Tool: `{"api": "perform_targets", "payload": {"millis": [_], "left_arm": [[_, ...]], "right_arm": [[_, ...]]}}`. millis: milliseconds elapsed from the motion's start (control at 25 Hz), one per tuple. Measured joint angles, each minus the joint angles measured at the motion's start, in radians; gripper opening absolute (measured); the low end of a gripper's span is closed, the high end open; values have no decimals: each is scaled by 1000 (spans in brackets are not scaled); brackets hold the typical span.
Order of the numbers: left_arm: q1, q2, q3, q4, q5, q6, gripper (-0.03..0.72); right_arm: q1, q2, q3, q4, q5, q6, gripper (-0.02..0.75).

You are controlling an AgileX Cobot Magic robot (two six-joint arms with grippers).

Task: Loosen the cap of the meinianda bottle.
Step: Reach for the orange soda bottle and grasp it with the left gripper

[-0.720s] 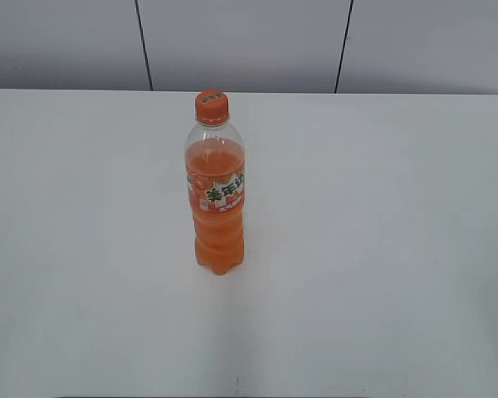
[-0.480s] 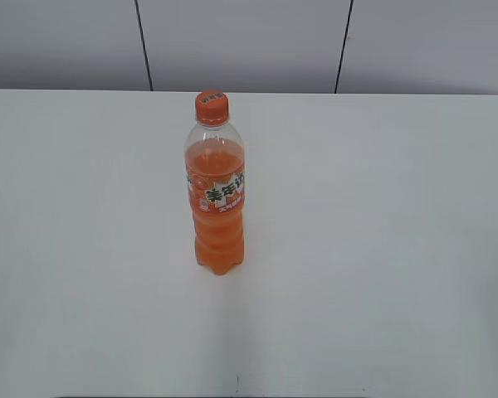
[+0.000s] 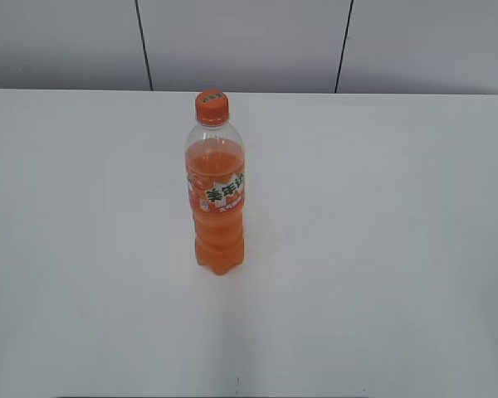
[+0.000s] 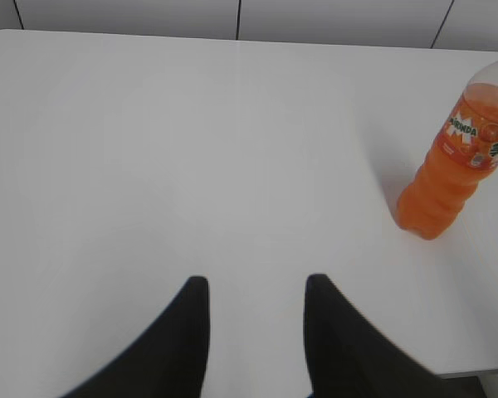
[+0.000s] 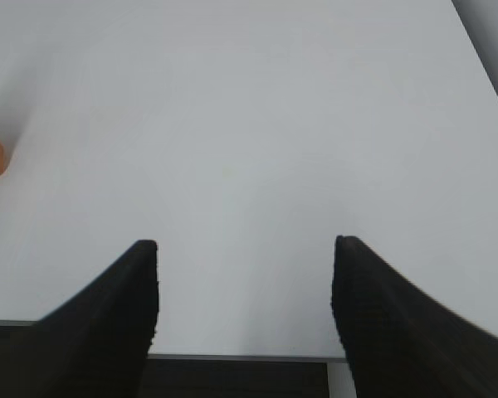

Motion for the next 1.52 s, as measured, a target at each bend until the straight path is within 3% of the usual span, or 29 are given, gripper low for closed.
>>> {"api": "perform_targets", "payload": {"millis": [1040, 1320, 1520], "left_arm": [[0, 0, 0, 0, 0, 0, 253], [0, 0, 0, 0, 0, 0, 465], [0, 0, -3, 0, -11, 0, 493]], "right_arm": [[0, 0, 0, 0, 0, 0, 494], [0, 0, 0, 0, 0, 0, 494], [0, 0, 0, 0, 0, 0, 494]]}}
